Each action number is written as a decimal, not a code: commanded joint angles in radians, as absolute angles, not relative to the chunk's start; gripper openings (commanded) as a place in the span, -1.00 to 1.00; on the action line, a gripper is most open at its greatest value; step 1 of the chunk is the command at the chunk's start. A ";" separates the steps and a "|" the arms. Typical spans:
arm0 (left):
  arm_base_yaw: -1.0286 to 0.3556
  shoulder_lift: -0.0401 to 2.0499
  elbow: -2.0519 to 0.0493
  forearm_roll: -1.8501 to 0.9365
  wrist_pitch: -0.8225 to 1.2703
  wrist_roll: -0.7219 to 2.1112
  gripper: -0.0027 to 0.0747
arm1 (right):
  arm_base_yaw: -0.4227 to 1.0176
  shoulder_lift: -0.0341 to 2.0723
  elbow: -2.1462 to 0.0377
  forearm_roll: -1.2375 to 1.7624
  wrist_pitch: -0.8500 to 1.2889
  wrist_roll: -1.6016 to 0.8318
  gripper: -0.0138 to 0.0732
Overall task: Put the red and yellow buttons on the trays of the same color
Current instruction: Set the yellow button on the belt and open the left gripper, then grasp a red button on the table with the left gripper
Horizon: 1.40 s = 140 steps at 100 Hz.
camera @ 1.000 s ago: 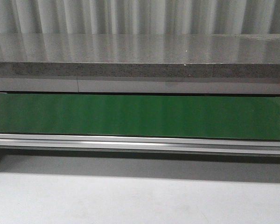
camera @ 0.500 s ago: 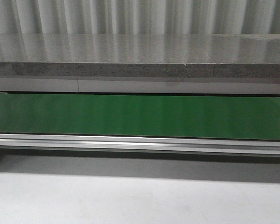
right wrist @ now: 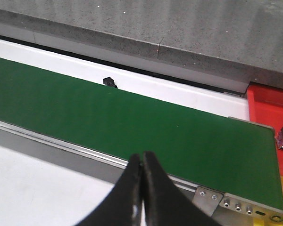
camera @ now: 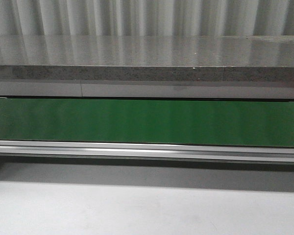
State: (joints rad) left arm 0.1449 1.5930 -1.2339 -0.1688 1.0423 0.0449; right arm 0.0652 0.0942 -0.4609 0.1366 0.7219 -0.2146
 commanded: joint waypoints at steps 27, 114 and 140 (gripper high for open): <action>0.136 1.571 -1.281 -0.216 1.021 0.067 0.61 | 0.065 0.109 -0.485 0.134 0.649 -0.219 -0.83; 0.398 1.532 -1.250 -0.077 1.058 0.045 0.67 | 0.065 0.109 -0.485 0.134 0.649 -0.219 -0.83; 0.464 1.644 -1.241 -0.078 1.001 0.028 0.66 | 0.065 0.109 -0.485 0.134 0.649 -0.219 -0.83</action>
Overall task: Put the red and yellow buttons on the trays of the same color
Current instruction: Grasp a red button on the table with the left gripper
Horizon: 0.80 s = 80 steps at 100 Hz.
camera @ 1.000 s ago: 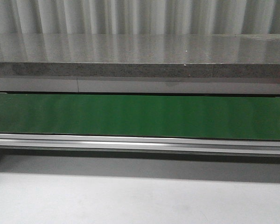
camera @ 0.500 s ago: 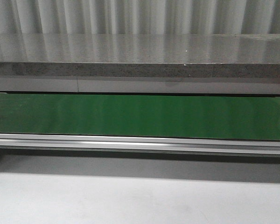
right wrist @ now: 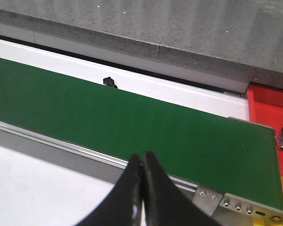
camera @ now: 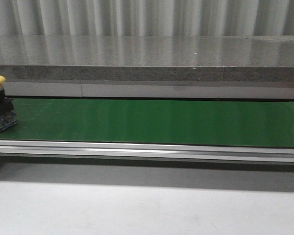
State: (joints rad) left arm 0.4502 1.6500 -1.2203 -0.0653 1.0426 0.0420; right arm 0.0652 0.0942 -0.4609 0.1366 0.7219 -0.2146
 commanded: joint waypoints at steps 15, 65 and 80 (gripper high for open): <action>0.465 1.714 -1.241 -0.107 0.961 0.028 0.66 | 0.065 0.109 -0.485 0.134 0.649 -0.219 -0.83; 0.463 1.799 -1.241 -0.130 0.807 0.028 0.21 | 0.065 0.109 -0.485 0.134 0.649 -0.219 -0.83; 0.463 1.799 -1.241 -0.130 0.807 0.028 -0.33 | 0.065 0.109 -0.485 0.134 0.649 -0.219 -0.83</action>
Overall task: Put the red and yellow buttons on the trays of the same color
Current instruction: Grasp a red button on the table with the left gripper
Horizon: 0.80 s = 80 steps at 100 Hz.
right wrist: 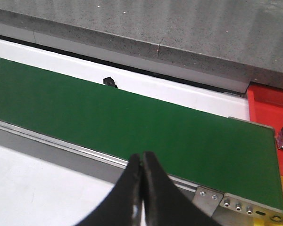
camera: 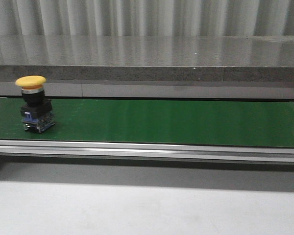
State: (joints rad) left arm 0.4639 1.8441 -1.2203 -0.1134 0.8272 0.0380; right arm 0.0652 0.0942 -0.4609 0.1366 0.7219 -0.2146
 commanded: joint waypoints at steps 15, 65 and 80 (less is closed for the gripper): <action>0.463 1.772 -1.240 -0.130 0.807 0.028 -0.75 | 0.065 0.109 -0.485 0.134 0.649 -0.219 -0.83; 0.379 1.440 -1.010 -0.088 0.665 0.028 -0.98 | 0.065 0.109 -0.485 0.134 0.649 -0.219 -0.83; 0.311 1.387 -1.002 -0.076 0.656 0.028 -0.98 | 0.065 0.109 -0.485 0.134 0.649 -0.219 -0.83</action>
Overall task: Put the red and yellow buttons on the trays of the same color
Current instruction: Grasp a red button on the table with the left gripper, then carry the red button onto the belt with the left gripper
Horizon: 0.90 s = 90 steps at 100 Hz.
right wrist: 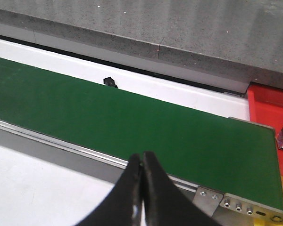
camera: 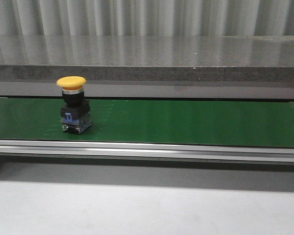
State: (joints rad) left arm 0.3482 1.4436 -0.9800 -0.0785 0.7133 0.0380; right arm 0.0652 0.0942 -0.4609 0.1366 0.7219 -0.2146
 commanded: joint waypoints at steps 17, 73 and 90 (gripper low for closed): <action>0.208 1.386 -1.002 -0.076 0.659 0.028 -0.98 | 0.065 0.109 -0.485 0.134 0.649 -0.219 -0.83; 0.103 1.436 -1.002 -0.129 0.657 0.056 -0.08 | 0.065 0.109 -0.485 0.134 0.649 -0.219 -0.83; 0.090 1.412 -1.004 -0.192 0.626 0.088 0.61 | 0.065 0.109 -0.485 0.134 0.649 -0.219 -0.83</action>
State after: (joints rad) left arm 0.1057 1.4580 -0.9756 -0.1579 0.6876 0.0666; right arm 0.0652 0.0942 -0.4609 0.1366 0.7219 -0.2146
